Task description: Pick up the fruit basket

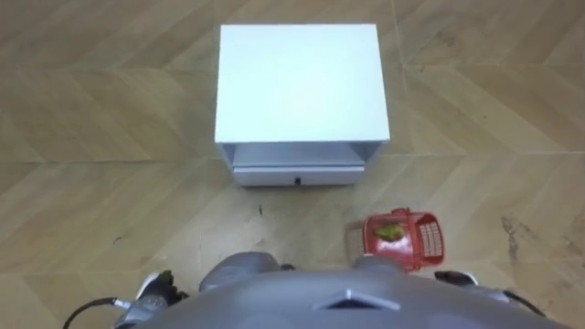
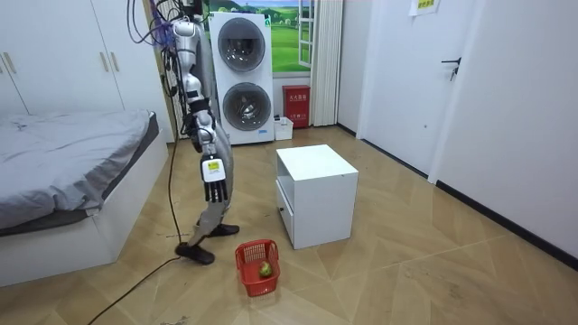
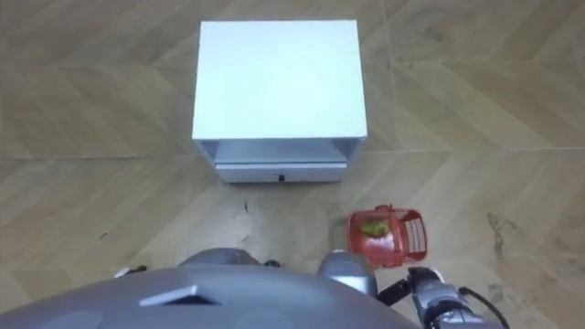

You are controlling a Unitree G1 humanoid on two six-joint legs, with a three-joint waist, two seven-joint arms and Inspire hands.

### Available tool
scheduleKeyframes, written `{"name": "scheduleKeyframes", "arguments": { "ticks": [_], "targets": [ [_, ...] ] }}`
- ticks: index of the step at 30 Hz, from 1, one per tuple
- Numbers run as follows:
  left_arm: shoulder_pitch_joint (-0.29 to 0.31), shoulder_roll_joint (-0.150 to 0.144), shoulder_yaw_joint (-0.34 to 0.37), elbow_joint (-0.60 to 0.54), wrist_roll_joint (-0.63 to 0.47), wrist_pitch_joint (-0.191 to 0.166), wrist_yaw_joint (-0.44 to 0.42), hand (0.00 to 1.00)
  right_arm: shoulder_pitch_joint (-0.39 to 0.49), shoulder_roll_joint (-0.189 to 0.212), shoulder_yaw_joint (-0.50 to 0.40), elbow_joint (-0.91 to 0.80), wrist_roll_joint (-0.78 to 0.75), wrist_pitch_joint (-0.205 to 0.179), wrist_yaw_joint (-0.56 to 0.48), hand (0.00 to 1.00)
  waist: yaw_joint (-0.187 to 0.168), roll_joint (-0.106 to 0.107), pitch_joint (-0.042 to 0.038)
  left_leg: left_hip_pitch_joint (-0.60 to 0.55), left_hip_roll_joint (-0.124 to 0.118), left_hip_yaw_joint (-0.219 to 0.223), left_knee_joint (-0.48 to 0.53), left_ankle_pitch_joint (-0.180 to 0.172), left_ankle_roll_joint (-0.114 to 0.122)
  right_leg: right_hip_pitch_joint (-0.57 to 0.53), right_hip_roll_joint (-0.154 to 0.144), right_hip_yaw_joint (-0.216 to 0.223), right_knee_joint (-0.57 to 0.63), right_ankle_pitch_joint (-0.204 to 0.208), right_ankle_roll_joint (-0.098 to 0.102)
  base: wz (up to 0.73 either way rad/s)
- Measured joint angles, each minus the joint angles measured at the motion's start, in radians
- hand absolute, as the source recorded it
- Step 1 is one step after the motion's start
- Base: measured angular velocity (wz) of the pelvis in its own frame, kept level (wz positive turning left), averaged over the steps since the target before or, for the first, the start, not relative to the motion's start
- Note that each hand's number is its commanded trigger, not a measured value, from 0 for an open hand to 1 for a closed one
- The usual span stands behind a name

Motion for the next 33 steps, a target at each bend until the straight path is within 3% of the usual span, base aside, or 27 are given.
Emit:
{"name": "scheduleKeyframes", "arguments": {
  "ticks": [3,5,7,11,13,14,15,16,18,21,23,25,26,27,28,29,30,31,32,33],
  "targets": [
    [-0.002,0.014,-0.003,-0.004,-0.016,-0.011,0.002,0.0,-0.028,-0.009,-0.012,-0.021,0.075,-0.015,-0.031,0.0,0.023,-0.011,-0.0024,-0.087,0.0,0.011,0.057,0.0,0.004,0.053,-0.01,0.028,0.134,0.008,0.0,-0.16],
    [-0.002,0.02,-0.002,-0.002,-0.019,-0.018,0.002,0.0,-0.055,-0.011,-0.012,-0.027,0.108,-0.025,-0.041,0.0,0.032,-0.022,-0.0073,-0.154,0.0,0.017,0.096,0.001,0.004,0.077,-0.018,0.025,0.171,0.016,0.004,-0.03],
    [-0.021,0.028,-0.002,0.0,-0.057,-0.029,0.004,0.0,-0.099,-0.014,-0.01,-0.032,0.162,-0.038,-0.041,0.0,0.033,-0.026,-0.0074,-0.246,0.001,0.019,0.149,0.001,0.005,0.084,-0.017,0.029,0.178,0.023,0.008,0.0],
    [-0.105,0.06,-0.024,0.011,-0.152,-0.05,0.029,0.0,-0.246,-0.014,-0.017,-0.034,0.268,-0.068,-0.05,0.0,0.038,-0.038,0.0017,-0.481,0.0,0.026,0.306,0.003,0.004,0.078,-0.034,-0.003,0.082,0.029,0.012,0.12],
    [-0.157,0.08,-0.04,0.033,-0.179,-0.066,0.045,0.0,-0.307,-0.017,-0.021,-0.038,0.282,-0.087,-0.056,0.0,0.057,-0.054,0.0079,-0.589,0.002,0.043,0.402,-0.002,-0.004,0.063,-0.048,0.002,0.082,0.02,0.02,0.13],
    [-0.192,0.091,-0.053,0.041,-0.198,-0.07,0.048,0.0,-0.348,-0.026,-0.02,-0.04,0.283,-0.098,-0.059,0.0,0.058,-0.055,0.0108,-0.667,0.006,0.044,0.479,-0.008,-0.009,0.046,-0.047,-0.003,0.102,-0.091,0.054,0.15],
    [-0.217,0.097,-0.059,0.05,-0.209,-0.075,0.054,0.0,-0.376,-0.032,-0.02,-0.044,0.283,-0.114,-0.062,0.0,0.07,-0.056,0.0111,-0.733,0.012,0.044,0.551,-0.018,-0.018,0.011,-0.045,-0.004,0.161,-0.194,0.048,0.12],
    [-0.229,0.098,-0.06,0.059,-0.211,-0.08,0.063,0.0,-0.387,-0.035,-0.02,-0.048,0.283,-0.119,-0.065,0.0,0.082,-0.058,0.0116,-0.762,0.017,0.045,0.584,-0.029,-0.02,-0.009,-0.046,0.001,0.202,-0.233,0.043,0.0],
    [-0.268,0.112,-0.081,0.09,-0.239,-0.094,0.078,0.0,-0.408,-0.042,-0.021,-0.088,0.288,-0.123,-0.08,0.0,0.087,-0.077,0.0208,-0.849,0.021,0.059,0.691,-0.06,-0.055,-0.096,-0.078,0.002,0.407,-0.312,0.019,0.2],
    [-0.274,0.118,-0.122,0.116,-0.278,-0.097,0.093,0.0,-0.407,-0.066,-0.025,-0.148,0.293,-0.143,-0.097,0.0,0.075,-0.091,0.0284,-0.917,0.017,0.101,0.811,-0.093,-0.084,-0.164,-0.134,0.015,0.643,-0.33,0.005,0.42],
    [-0.264,0.123,-0.144,0.124,-0.311,-0.108,0.111,0.0,-0.407,-0.078,-0.047,-0.175,0.3,-0.161,-0.111,0.0,0.068,-0.1,0.0338,-0.948,0.014,0.134,0.884,-0.116,-0.093,-0.192,-0.145,0.058,0.771,-0.33,0.005,0.44],
    [-0.258,0.128,-0.178,0.142,-0.329,-0.119,0.132,0.0,-0.407,-0.081,-0.077,-0.217,0.308,-0.174,-0.133,0.0,0.039,-0.104,0.0367,-0.984,-0.005,0.157,0.946,-0.132,-0.115,-0.208,-0.162,0.083,0.869,-0.33,0.005,0.58],
    [-0.257,0.129,-0.204,0.154,-0.35,-0.122,0.142,0.0,-0.408,-0.087,-0.087,-0.235,0.326,-0.193,-0.147,0.0,0.016,-0.104,0.0377,-1.011,-0.022,0.169,0.982,-0.132,-0.128,-0.215,-0.173,0.093,0.925,-0.33,0.005,0.44],
    [-0.248,0.129,-0.217,0.161,-0.372,-0.128,0.152,0.0,-0.411,-0.092,-0.092,-0.246,0.348,-0.204,-0.157,0.0,0.001,-0.106,0.0397,-1.035,-0.03,0.177,1.034,-0.146,-0.16,-0.22,-0.184,0.108,0.977,-0.33,0.005,0.3],
    [-0.235,0.129,-0.22,0.164,-0.382,-0.132,0.156,0.0,-0.413,-0.093,-0.094,-0.253,0.356,-0.206,-0.16,0.0,-0.001,-0.108,0.0417,-1.047,-0.027,0.175,1.089,-0.165,-0.159,-0.22,-0.189,0.114,1.004,-0.33,0.005,-0.38],
    [-0.202,0.128,-0.22,0.173,-0.405,-0.133,0.158,0.0,-0.412,-0.094,-0.097,-0.282,0.369,-0.208,-0.164,0.0,0.013,-0.082,0.0346,-1.053,-0.019,0.126,1.212,-0.242,-0.111,-0.216,-0.206,0.123,1.082,-0.33,0.006,-0.87],
    [-0.188,0.129,-0.221,0.191,-0.408,-0.137,0.171,0.0,-0.404,-0.094,-0.098,-0.303,0.373,-0.218,-0.182,0.0,0.034,-0.08,0.0333,-1.067,-0.032,0.133,1.286,-0.279,-0.046,-0.214,-0.219,0.148,1.148,-0.332,0.01,-0.87],
    [-0.184,0.128,-0.223,0.195,-0.409,-0.141,0.179,0.0,-0.402,-0.094,-0.098,-0.306,0.373,-0.22,-0.19,0.0,0.03,-0.085,0.0329,-1.073,-0.046,0.139,1.306,-0.289,-0.035,-0.21,-0.226,0.156,1.171,-0.333,0.012,-0.26],
    [-0.182,0.121,-0.253,0.203,-0.415,-0.159,0.192,0.0,-0.399,-0.094,-0.105,-0.308,0.371,-0.22,-0.208,0.0,0.004,-0.097,0.0331,-1.08,-0.081,0.151,1.318,-0.295,-0.025,-0.199,-0.239,0.163,1.189,-0.332,0.013,0.34],
    [-0.189,0.11,-0.288,0.205,-0.43,-0.179,0.202,0.0,-0.398,-0.095,-0.114,-0.308,0.373,-0.22,-0.224,0.0,-0.012,-0.097,0.0332,-1.08,-0.09,0.161,1.315,-0.301,-0.033,-0.189,-0.236,0.165,1.195,-0.33,0.009,0.47]
  ]
}}
